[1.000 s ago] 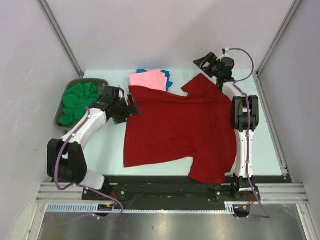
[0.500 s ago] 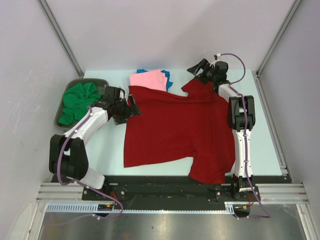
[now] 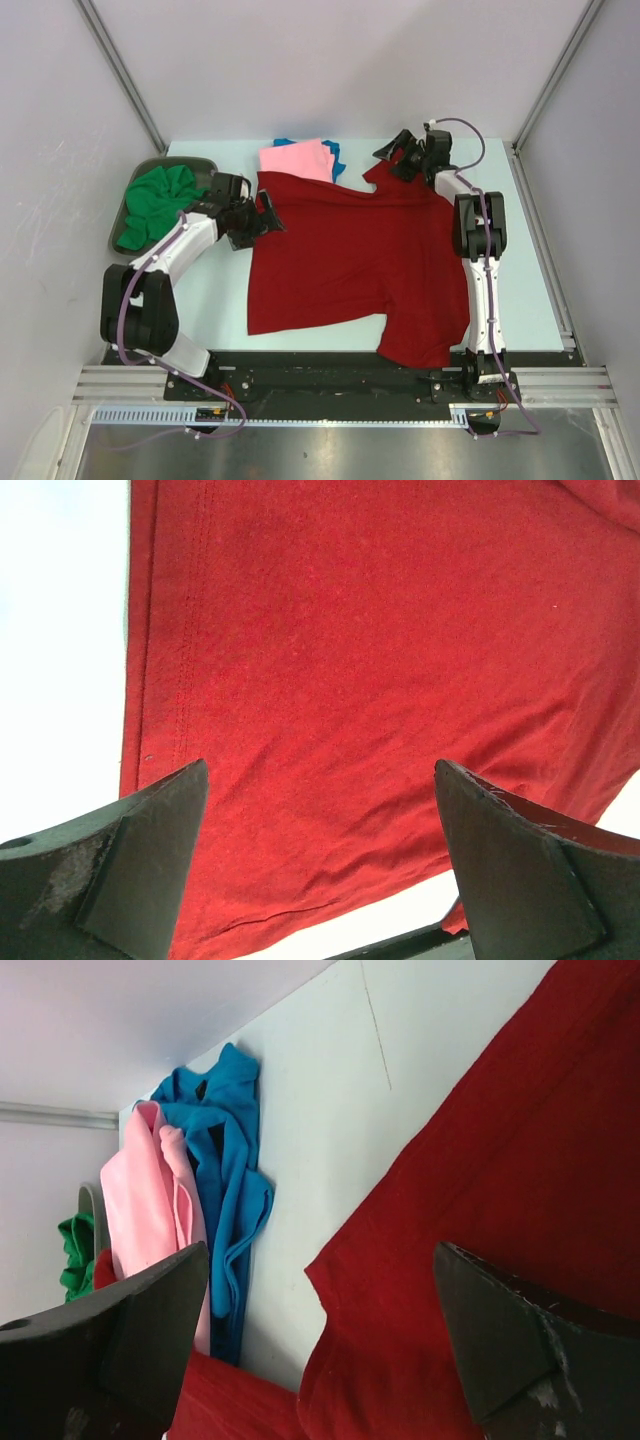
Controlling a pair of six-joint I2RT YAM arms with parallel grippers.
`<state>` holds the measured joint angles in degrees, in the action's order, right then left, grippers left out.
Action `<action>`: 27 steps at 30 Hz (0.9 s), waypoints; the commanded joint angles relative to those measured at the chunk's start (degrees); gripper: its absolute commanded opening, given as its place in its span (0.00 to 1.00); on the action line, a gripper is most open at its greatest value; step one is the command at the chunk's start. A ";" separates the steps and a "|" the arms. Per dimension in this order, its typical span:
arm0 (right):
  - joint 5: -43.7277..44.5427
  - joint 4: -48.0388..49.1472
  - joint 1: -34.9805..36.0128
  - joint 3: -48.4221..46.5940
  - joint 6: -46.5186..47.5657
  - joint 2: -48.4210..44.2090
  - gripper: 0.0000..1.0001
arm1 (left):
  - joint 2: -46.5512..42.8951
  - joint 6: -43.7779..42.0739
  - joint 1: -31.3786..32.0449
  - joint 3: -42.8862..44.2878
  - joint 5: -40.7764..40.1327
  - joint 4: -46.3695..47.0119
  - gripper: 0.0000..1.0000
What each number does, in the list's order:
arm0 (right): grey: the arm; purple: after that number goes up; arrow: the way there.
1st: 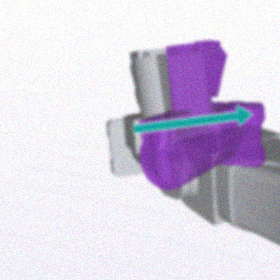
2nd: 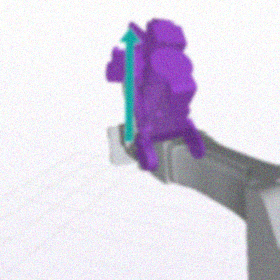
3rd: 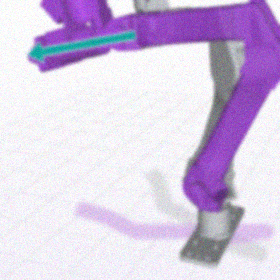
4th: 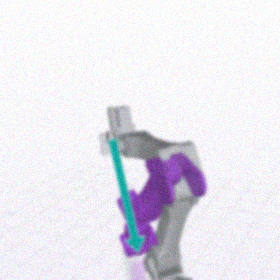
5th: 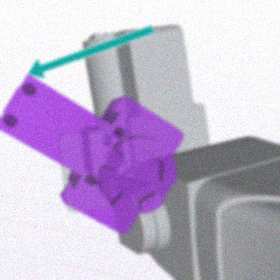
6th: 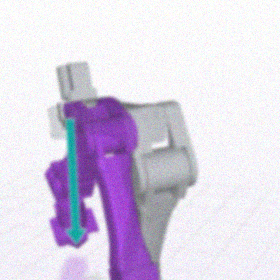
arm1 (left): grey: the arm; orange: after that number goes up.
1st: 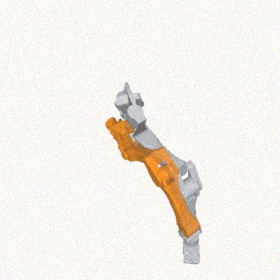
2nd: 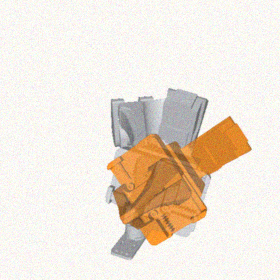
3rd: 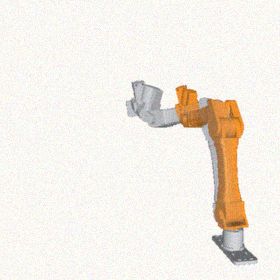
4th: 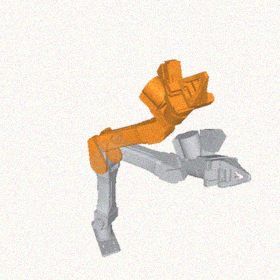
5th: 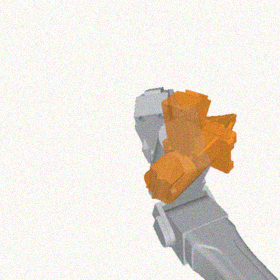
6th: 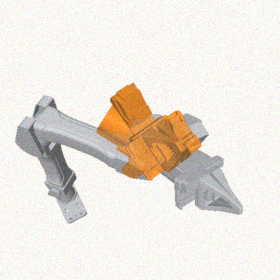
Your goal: Fold and stack the t-shirts
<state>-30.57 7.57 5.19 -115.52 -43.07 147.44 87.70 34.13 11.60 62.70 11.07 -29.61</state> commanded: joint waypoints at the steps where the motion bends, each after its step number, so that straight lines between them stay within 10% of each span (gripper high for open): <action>1: 4.19 -7.39 0.43 -5.14 1.94 3.20 1.00 | 0.80 0.50 -0.35 0.94 1.06 1.83 0.99; 27: 25.46 -24.27 -0.18 -27.11 0.80 15.33 1.00 | 3.26 -0.38 -0.43 1.81 -0.96 0.51 0.99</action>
<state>-12.01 -9.15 6.11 -139.85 -42.11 157.77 90.52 34.44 11.60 62.70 10.68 -29.32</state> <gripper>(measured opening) 0.994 0.993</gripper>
